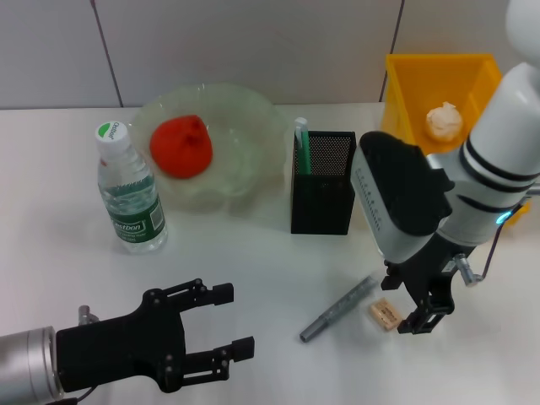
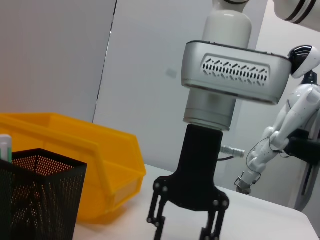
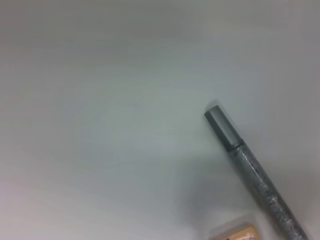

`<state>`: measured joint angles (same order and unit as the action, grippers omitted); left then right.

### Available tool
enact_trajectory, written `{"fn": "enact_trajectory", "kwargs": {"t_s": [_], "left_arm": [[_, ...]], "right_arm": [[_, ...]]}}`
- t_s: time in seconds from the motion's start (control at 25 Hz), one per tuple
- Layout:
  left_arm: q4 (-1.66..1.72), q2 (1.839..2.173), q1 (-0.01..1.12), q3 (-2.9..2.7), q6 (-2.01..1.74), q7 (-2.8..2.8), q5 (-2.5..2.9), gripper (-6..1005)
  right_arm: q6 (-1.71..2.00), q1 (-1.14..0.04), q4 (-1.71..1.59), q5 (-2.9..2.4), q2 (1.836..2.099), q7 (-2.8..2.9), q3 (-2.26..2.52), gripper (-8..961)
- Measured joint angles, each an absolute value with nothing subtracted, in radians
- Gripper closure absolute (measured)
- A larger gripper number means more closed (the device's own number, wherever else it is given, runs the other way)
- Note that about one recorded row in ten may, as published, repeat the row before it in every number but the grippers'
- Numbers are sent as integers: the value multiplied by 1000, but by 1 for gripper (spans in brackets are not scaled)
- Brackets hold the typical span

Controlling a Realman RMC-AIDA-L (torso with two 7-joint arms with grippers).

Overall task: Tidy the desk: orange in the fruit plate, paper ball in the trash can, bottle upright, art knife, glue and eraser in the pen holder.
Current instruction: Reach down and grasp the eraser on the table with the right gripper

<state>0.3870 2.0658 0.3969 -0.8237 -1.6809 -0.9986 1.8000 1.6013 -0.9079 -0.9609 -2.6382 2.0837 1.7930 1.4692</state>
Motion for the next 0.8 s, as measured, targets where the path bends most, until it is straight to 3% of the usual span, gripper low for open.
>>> {"fn": "enact_trajectory", "kwargs": {"t_s": [0.8], "left_arm": [[377,2066,397,-824,-1685,-999,1798,242]], "right_arm": [[1467,-903,-931,-2591,2089,1775,1671,364]]}}
